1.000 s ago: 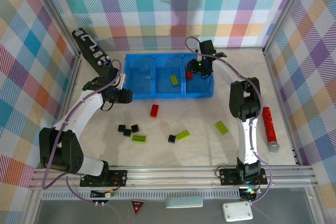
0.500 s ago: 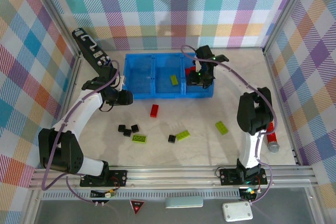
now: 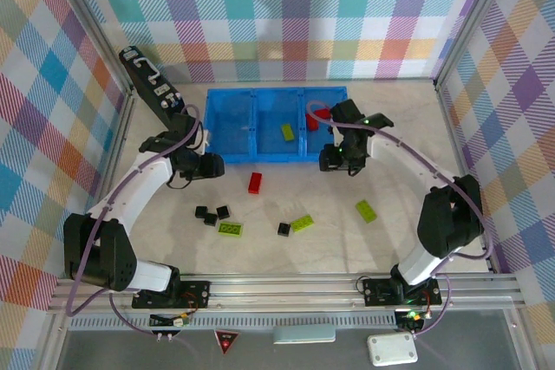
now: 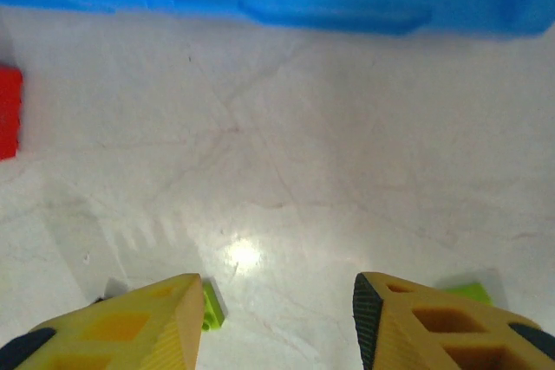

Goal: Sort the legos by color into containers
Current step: Place the lego in the container, then pick up the lego from the middle-left of the table.

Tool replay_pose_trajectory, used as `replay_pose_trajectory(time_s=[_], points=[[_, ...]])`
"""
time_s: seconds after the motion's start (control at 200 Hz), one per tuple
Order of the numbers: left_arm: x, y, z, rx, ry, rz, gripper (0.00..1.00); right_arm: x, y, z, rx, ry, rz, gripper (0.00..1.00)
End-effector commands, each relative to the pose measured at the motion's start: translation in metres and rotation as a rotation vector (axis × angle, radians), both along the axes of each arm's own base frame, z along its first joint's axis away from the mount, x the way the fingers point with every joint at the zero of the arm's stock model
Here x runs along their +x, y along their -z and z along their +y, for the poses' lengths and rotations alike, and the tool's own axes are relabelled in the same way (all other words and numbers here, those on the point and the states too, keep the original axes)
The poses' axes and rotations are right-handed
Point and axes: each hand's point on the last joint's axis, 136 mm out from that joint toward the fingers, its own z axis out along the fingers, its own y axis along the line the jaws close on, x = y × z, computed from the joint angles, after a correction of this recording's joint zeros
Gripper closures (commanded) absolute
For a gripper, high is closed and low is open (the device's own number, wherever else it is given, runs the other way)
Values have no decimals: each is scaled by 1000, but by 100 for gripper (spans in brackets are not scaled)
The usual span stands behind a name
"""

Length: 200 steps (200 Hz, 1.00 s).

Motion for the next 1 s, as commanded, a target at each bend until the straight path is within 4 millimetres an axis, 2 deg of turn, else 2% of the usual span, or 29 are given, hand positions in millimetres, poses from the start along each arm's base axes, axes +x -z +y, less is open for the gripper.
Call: replay_pose_trajectory(time_s=[0.0, 0.19, 0.48, 0.62, 0.82, 0.995], points=[[-10, 12, -2, 14, -22, 36, 49, -19, -6, -5, -1, 22, 7, 49], [-26, 31, -6, 69, -25, 88, 49, -42, 0, -9, -6, 25, 23, 49], [-55, 64, -16, 96, -68, 183, 50, -56, 17, -15, -18, 32, 61, 49], [-60, 76, -15, 133, -127, 201, 50, -58, 20, -15, -24, 31, 66, 49], [-60, 89, -23, 141, -178, 212, 49, -62, 19, -16, -42, 23, 61, 49], [-62, 99, -18, 174, -230, 234, 49, -65, 14, -22, -67, 28, 44, 49]])
